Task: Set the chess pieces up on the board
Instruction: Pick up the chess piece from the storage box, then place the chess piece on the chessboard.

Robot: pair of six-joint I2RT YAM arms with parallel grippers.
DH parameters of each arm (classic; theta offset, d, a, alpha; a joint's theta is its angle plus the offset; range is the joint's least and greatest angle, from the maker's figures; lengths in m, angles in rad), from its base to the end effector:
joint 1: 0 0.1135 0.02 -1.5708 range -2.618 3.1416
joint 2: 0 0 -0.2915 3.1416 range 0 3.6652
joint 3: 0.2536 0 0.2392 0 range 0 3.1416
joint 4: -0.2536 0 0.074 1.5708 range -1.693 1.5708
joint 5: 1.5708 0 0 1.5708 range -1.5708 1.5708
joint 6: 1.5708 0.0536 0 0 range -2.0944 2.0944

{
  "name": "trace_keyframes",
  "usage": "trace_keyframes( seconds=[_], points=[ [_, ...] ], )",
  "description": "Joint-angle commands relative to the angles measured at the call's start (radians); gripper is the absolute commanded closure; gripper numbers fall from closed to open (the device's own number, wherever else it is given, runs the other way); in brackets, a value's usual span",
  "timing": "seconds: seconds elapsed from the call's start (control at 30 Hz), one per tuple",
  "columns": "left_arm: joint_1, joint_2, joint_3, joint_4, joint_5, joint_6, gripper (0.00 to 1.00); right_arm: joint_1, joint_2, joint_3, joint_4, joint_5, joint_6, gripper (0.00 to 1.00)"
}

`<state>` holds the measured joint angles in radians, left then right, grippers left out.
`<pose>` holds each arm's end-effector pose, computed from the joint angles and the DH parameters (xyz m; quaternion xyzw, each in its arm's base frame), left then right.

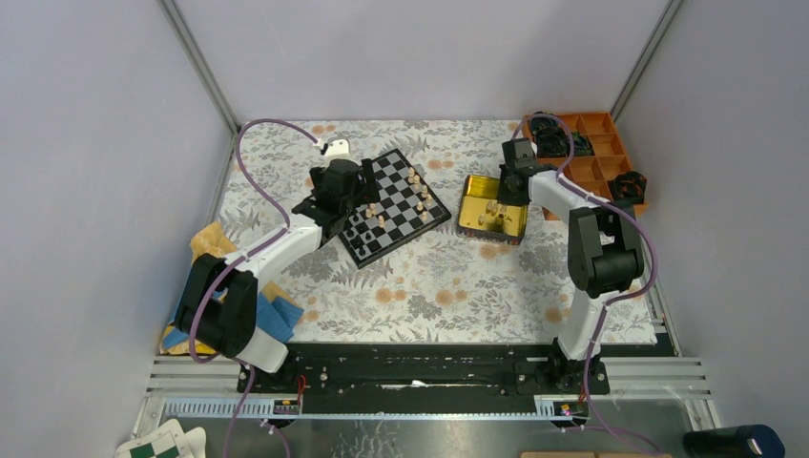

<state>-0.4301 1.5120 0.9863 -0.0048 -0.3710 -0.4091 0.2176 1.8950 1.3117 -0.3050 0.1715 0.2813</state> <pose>0.3173 -0.1242 0.2775 -0.0827 0.8538 -0.0528 0.5113 0.4113 0.0816 0.2140 0.0586 0.9375 0.0041 0.3430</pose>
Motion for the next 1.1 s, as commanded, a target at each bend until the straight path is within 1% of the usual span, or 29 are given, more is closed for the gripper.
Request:
trace_keyframes(
  seconds=[0.0, 0.2, 0.47, 0.83, 1.07],
  points=[
    [0.007, -0.016, 0.012, 0.02, 0.005, -0.005, 0.01, -0.005, -0.077, 0.024, 0.008, 0.026, -0.006, 1.0],
    [0.007, -0.022, 0.009, 0.019, 0.005, -0.005, 0.01, 0.0, -0.11, 0.051, -0.001, -0.012, -0.013, 1.0],
    [0.007, -0.033, -0.001, 0.026, 0.015, -0.015, 0.01, 0.072, -0.112, 0.147, -0.043, -0.016, -0.026, 1.0],
    [0.007, -0.038, -0.003, 0.025, 0.023, -0.024, 0.01, 0.206, -0.026, 0.292, -0.09, -0.02, -0.037, 1.0],
    [0.007, -0.044, -0.006, 0.025, 0.021, -0.025, 0.01, 0.269, 0.045, 0.347, -0.104, -0.032, -0.036, 1.0]
  ],
)
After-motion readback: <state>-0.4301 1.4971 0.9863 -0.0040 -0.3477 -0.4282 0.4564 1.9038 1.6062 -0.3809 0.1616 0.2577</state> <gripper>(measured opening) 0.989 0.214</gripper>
